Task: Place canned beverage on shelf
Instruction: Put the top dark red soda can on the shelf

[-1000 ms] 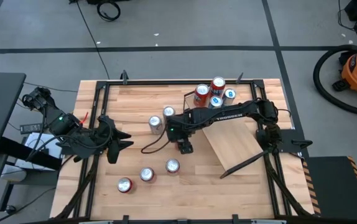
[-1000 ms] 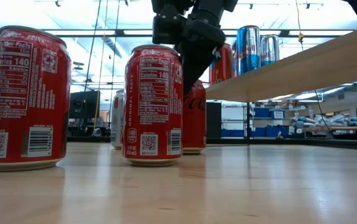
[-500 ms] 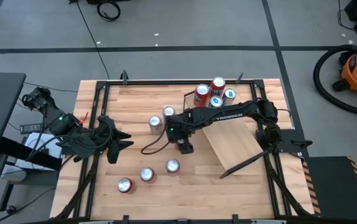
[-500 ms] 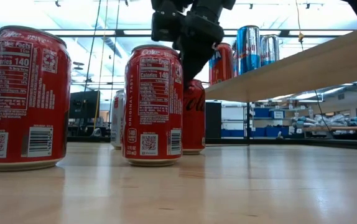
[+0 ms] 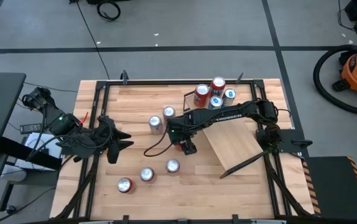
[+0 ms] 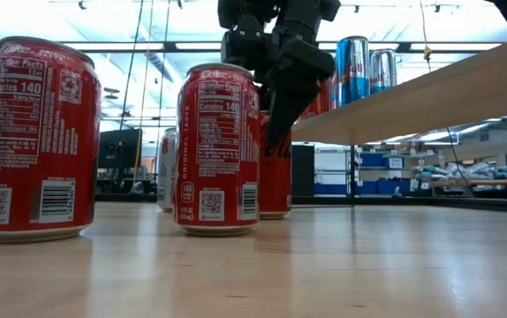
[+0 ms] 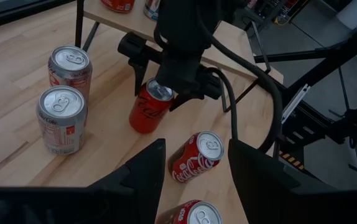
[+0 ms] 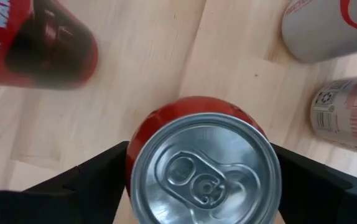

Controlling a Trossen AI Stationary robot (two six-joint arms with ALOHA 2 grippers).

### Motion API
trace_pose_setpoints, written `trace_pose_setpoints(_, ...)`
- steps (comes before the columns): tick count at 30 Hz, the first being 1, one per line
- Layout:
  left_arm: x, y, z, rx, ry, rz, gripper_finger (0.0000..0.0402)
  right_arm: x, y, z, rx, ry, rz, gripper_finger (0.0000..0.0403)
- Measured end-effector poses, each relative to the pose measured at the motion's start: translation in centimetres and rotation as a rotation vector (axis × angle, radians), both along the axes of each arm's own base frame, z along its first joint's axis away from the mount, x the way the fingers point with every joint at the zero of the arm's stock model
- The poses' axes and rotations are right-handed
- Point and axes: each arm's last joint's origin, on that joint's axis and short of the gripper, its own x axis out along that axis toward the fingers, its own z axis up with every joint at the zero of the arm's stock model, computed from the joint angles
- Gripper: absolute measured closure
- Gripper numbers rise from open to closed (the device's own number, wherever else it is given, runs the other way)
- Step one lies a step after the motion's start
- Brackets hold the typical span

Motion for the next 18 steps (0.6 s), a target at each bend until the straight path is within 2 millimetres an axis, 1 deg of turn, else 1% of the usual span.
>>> trace_pose_setpoints(4, 0.0, 0.0, 0.0, 0.000, 0.000, 0.000, 0.0216, 0.0, 0.0, 0.0, 0.009, 0.001, -0.027, 0.0084)
trace_pose_setpoints(7, 0.0, 0.0, 0.0, 0.000, 0.000, 0.000, 0.0216, 0.0, 0.0, 0.0, 0.022, -0.001, -0.063, 0.0086)
trace_pose_setpoints(10, 0.0, 0.0, 0.0, 0.000, 0.000, 0.000, 0.0216, 0.1, 0.0, 0.6, 0.037, 0.008, -0.101, 0.0086)
trace_pose_setpoints(13, 0.0, 0.0, 0.0, 0.007, -0.001, 0.001, 0.0216, 0.4, 0.0, 1.9, 0.057, -0.019, -0.144, 0.0079)
trace_pose_setpoints(18, 0.0, 0.0, 0.0, 0.017, 0.000, -0.002, 0.0216, 0.5, 0.0, 4.9, 0.079, -0.035, -0.201, 0.0078)
